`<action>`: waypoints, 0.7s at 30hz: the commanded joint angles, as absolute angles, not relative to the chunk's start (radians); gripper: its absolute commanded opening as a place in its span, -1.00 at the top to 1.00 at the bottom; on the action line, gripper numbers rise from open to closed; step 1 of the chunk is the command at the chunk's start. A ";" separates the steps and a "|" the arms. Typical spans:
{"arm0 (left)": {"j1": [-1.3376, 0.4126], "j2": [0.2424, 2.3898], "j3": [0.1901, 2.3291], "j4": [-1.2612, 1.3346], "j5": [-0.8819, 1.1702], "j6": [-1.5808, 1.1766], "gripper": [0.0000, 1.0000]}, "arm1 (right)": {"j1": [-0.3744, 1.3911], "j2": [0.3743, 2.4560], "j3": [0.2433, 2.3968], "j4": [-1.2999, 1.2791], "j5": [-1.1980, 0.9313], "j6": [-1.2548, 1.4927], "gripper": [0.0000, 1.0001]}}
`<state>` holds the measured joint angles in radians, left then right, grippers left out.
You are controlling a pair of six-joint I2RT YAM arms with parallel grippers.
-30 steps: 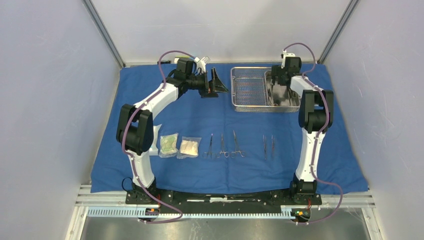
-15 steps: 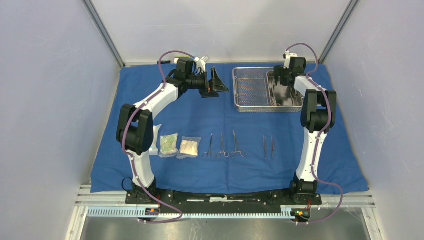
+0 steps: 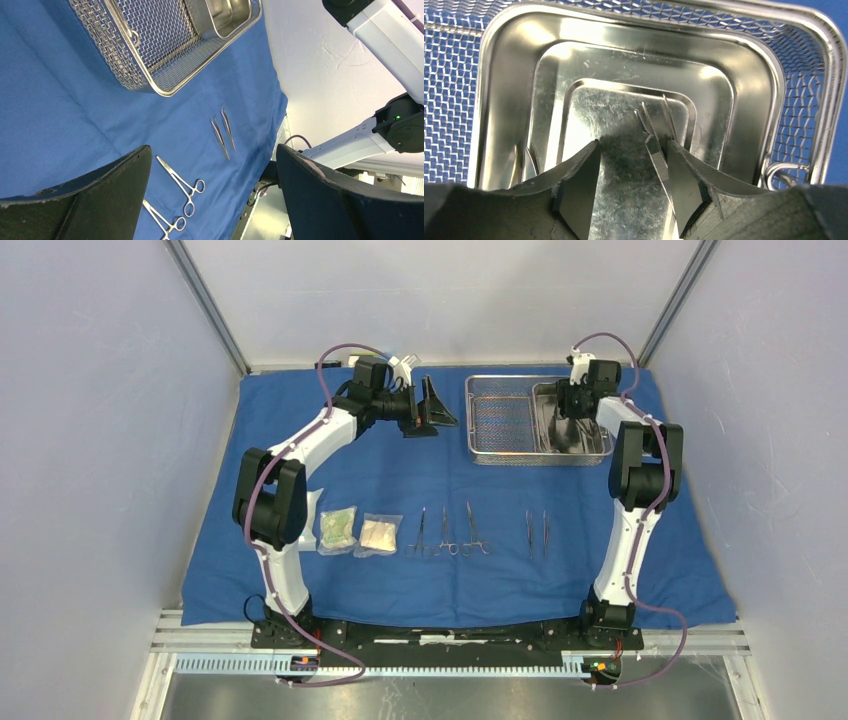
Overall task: Open and lay out the surgical kit
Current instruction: Pick up the medical item from the container.
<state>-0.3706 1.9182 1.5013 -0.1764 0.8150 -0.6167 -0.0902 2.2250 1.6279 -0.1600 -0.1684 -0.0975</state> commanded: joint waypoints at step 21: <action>-0.365 1.876 1.490 -0.126 0.840 -0.656 -1.00 | -0.084 2.244 1.644 -0.367 -0.288 -0.176 0.93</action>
